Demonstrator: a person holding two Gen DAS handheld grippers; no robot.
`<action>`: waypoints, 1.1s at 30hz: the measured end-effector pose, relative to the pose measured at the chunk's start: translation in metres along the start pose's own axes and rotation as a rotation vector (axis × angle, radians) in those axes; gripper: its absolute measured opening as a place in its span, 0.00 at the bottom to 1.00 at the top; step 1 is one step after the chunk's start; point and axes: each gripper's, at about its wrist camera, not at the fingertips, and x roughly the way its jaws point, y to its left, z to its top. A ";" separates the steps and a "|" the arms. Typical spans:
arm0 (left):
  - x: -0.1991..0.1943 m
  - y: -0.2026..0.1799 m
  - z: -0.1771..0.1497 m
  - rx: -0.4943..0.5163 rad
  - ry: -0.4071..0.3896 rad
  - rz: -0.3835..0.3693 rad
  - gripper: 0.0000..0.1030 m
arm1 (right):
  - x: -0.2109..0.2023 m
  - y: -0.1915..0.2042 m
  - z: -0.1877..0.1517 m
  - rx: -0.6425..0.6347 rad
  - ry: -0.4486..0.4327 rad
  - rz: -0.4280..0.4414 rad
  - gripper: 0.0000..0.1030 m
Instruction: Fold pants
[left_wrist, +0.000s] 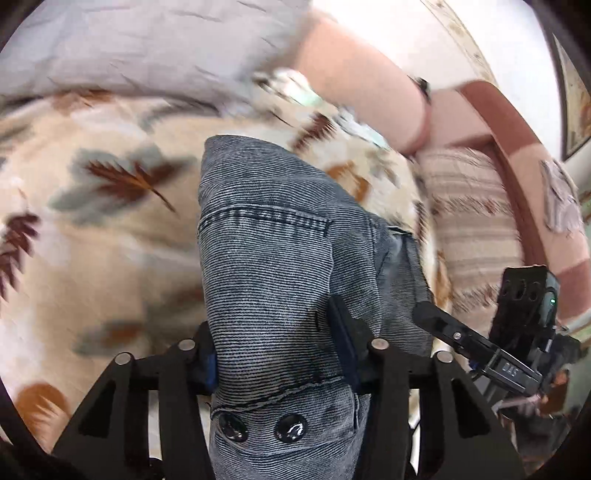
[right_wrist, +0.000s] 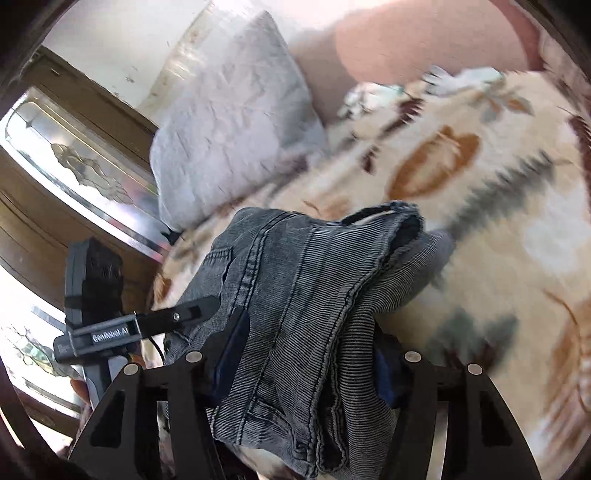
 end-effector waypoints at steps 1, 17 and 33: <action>0.004 0.009 0.006 0.002 -0.010 0.076 0.60 | 0.010 0.002 0.005 -0.016 0.001 -0.013 0.71; 0.001 0.038 -0.045 0.004 -0.284 0.496 0.72 | 0.080 -0.037 -0.025 -0.051 0.266 -0.438 0.92; -0.041 0.000 -0.106 0.129 -0.368 0.599 0.77 | -0.050 0.053 -0.083 -0.279 -0.130 -0.638 0.98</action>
